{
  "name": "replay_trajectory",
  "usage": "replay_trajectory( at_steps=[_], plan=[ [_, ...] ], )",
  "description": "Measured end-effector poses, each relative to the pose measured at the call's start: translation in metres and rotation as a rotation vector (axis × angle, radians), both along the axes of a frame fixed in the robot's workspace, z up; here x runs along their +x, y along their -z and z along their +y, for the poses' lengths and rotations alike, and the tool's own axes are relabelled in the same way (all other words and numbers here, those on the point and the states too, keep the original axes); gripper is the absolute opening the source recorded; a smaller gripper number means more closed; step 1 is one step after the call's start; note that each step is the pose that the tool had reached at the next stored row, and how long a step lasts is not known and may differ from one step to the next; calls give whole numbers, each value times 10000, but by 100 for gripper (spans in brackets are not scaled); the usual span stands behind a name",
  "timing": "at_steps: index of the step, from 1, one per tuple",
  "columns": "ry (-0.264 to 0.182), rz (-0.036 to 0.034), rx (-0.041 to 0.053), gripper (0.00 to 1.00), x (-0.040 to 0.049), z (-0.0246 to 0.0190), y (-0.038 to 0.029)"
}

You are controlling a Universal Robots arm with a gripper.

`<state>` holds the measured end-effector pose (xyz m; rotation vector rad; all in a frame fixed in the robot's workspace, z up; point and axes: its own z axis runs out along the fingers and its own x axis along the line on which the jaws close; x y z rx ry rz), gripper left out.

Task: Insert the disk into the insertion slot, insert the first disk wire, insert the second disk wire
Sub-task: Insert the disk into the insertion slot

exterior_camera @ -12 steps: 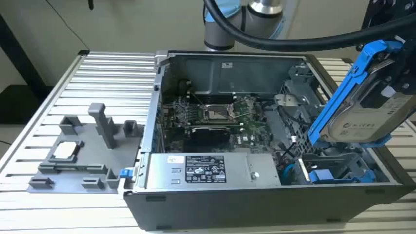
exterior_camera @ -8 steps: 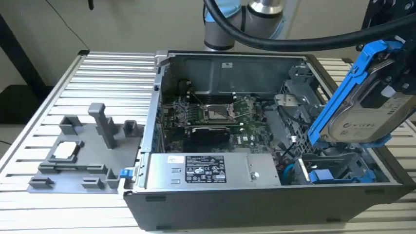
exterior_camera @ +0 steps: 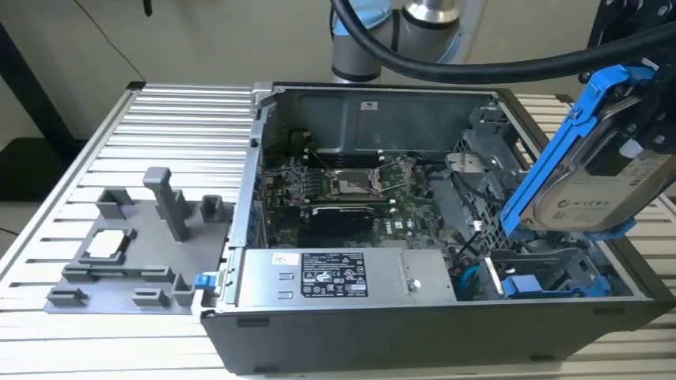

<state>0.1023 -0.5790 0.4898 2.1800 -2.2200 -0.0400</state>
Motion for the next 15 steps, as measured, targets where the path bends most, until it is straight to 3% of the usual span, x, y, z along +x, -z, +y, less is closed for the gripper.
replay_trajectory(
  at_steps=[3, 15],
  plan=[
    [0, 0, 0, 33, 0, 0, 11],
    [0, 1, 15, 33, 35, 0, 196]
  ],
)
